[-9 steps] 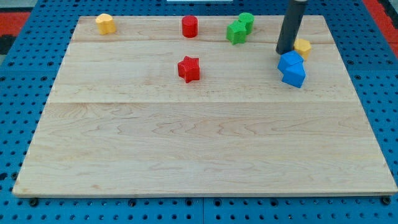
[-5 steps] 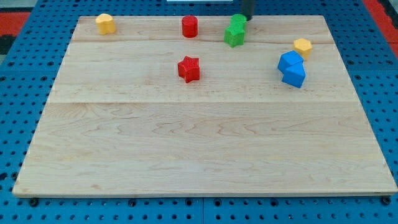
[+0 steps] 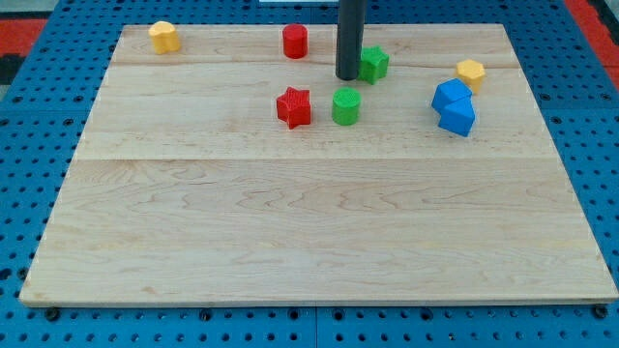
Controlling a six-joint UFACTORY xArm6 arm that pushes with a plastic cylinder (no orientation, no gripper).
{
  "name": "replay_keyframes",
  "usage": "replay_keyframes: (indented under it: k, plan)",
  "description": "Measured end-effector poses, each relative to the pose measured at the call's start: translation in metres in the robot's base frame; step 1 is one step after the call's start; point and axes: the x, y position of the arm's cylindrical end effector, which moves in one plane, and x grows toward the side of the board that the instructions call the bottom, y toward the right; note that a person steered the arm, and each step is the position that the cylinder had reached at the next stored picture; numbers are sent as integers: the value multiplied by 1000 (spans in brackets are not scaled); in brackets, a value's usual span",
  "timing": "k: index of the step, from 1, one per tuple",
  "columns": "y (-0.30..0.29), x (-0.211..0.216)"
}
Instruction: Push the green star towards the top
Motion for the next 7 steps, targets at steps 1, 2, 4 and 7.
replay_keyframes:
  k: [1,2,4,7]
  plan:
    - [47,-1]
    - [86,-25]
    - [107,-36]
    - [98,-13]
